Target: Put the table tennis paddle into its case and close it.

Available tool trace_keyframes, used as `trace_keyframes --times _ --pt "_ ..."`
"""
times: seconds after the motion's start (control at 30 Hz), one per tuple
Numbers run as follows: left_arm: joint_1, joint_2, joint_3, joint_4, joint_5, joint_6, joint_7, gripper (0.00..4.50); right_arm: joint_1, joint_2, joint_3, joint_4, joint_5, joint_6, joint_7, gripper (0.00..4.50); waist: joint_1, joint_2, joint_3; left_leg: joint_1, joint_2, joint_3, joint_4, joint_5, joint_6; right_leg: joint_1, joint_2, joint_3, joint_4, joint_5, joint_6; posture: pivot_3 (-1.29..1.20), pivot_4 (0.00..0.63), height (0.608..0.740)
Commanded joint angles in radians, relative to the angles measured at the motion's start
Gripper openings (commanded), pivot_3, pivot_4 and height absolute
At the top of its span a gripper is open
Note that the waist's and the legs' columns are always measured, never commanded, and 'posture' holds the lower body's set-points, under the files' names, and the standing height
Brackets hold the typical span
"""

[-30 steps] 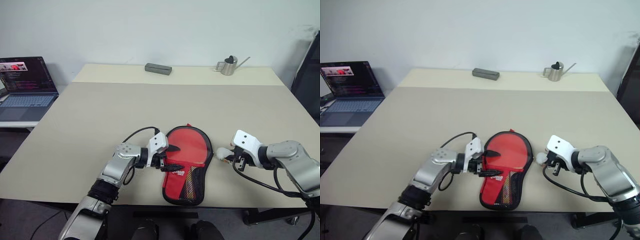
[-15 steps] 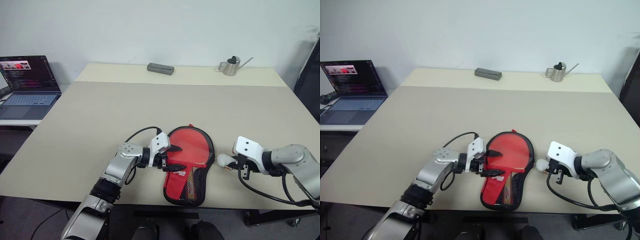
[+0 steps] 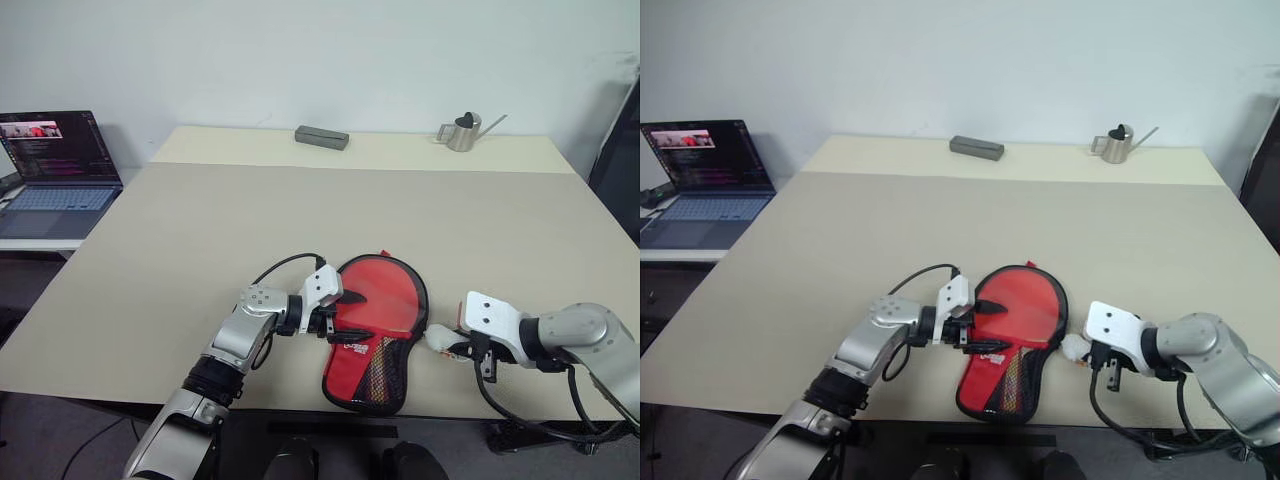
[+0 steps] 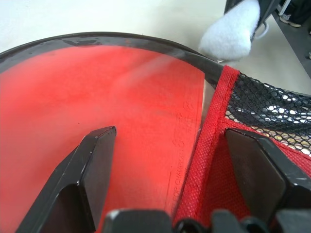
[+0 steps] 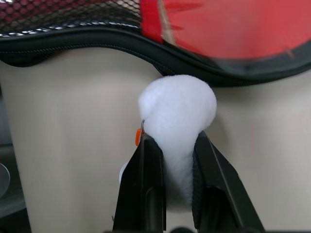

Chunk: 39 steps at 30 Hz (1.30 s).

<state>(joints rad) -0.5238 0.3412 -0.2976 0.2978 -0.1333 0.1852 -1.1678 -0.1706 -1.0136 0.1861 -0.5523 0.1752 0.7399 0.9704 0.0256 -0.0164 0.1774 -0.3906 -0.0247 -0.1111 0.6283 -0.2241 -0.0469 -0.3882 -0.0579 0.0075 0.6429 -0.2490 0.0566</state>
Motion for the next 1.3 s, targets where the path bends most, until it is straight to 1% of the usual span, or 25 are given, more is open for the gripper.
trace_keyframes --times 0.03,0.27,0.4,0.63,1.1,1.3 --pt "0.02 -0.012 -0.05 0.028 0.023 0.028 -0.008 3.9 -0.015 0.009 0.031 -0.011 -0.002 -0.008 0.01 0.24 0.0 0.0 0.0 0.0 0.0 0.0 0.0 0.0 0.0 0.0 0.0 0.0 0.0 0.0 0.0 0.0 0.15 0.74" --pt "-0.012 -0.015 -0.016 0.023 0.001 0.019 -0.005 3.9 -0.041 0.017 0.048 0.009 -0.007 -0.009 0.006 0.24 -0.004 -0.001 0.0 0.0 0.0 0.0 0.0 0.0 0.0 0.0 0.0 0.0 0.0 0.0 0.0 0.0 0.15 0.74" --pt "-0.032 -0.057 0.02 0.031 -0.034 0.024 0.024 3.9 -0.047 0.022 0.056 0.019 -0.01 -0.013 0.003 0.24 -0.006 -0.001 0.001 0.0 0.001 0.0 0.0 0.0 0.0 -0.001 0.0 0.0 0.0 0.0 0.0 0.0 0.15 0.74" --pt "-0.012 -0.079 -0.011 0.035 -0.009 0.007 0.036 3.9 -0.054 0.025 0.057 0.028 -0.015 -0.017 0.004 0.24 -0.009 -0.001 0.001 0.0 0.001 0.0 0.0 0.0 0.0 -0.001 0.001 0.0 0.0 0.0 0.0 0.0 0.15 0.74" --pt "-0.074 -0.107 -0.072 0.189 0.066 -0.052 0.017 3.9 -0.061 0.031 0.06 0.035 -0.017 -0.012 0.003 0.24 -0.007 -0.001 0.0 0.0 0.0 0.0 0.001 0.0 0.0 0.0 0.0 0.0 0.001 0.0 0.0 0.0 0.15 0.74" --pt "-0.093 -0.113 -0.082 0.237 0.078 -0.061 -0.014 3.9 -0.028 0.009 0.037 0.02 0.001 -0.004 0.016 0.24 -0.005 0.0 0.0 0.001 0.0 0.0 0.001 0.0 0.0 0.001 0.0 0.0 0.001 0.0 0.0 0.0 0.15 0.74"
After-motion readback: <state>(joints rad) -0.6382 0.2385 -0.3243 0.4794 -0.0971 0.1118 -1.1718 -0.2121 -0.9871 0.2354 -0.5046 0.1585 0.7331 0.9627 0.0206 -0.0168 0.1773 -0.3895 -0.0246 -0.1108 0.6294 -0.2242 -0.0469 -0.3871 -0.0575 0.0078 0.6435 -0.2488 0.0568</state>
